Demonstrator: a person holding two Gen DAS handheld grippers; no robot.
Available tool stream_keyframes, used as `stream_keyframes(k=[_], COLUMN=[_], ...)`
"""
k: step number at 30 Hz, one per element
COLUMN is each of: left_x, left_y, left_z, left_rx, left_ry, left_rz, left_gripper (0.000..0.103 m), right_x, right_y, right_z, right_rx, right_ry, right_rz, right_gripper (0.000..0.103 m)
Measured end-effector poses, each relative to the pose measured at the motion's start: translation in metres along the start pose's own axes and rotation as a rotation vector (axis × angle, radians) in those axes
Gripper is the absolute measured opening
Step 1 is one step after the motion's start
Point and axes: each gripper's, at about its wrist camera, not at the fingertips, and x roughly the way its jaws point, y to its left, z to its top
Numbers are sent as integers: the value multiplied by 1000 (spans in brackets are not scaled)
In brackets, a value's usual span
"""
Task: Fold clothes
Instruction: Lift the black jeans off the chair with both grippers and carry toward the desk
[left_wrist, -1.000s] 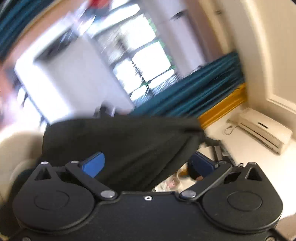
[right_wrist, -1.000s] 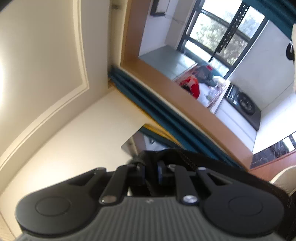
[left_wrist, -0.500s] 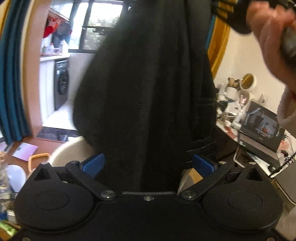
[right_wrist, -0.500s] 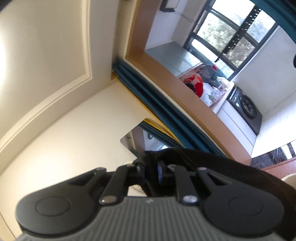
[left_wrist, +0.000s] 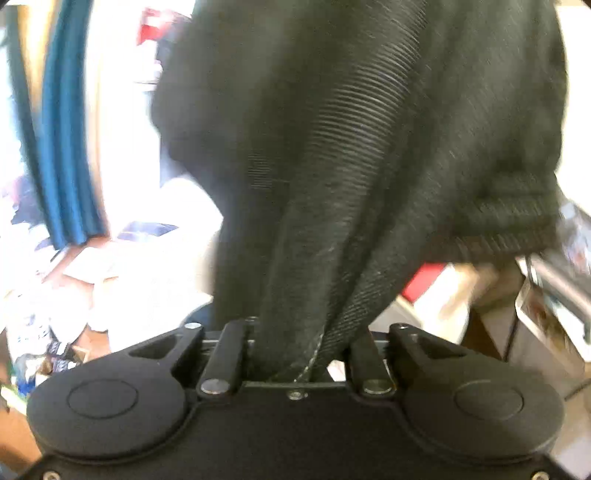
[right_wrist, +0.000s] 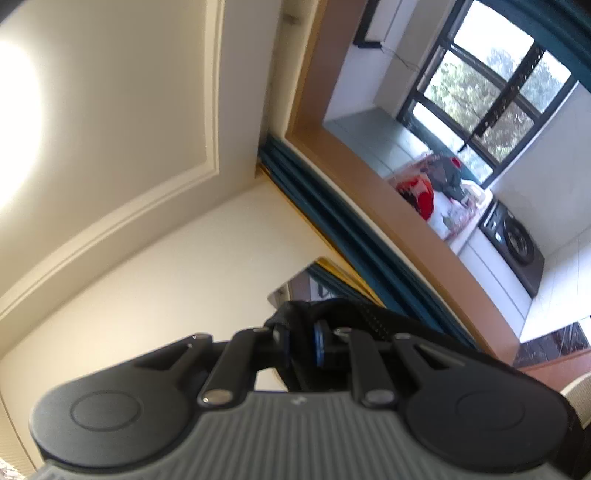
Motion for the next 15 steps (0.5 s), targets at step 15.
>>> stream_keyframes(k=[15], left_x=[-85], left_y=[18], left_z=[66], left_rx=[-131], left_ry=[-319], left_rz=[56], left_gripper=[12], right_x=[-27], right_y=[37], right_z=[9], right_rx=[-71], right_ry=[-124], right_rz=[57], right_gripper=[13])
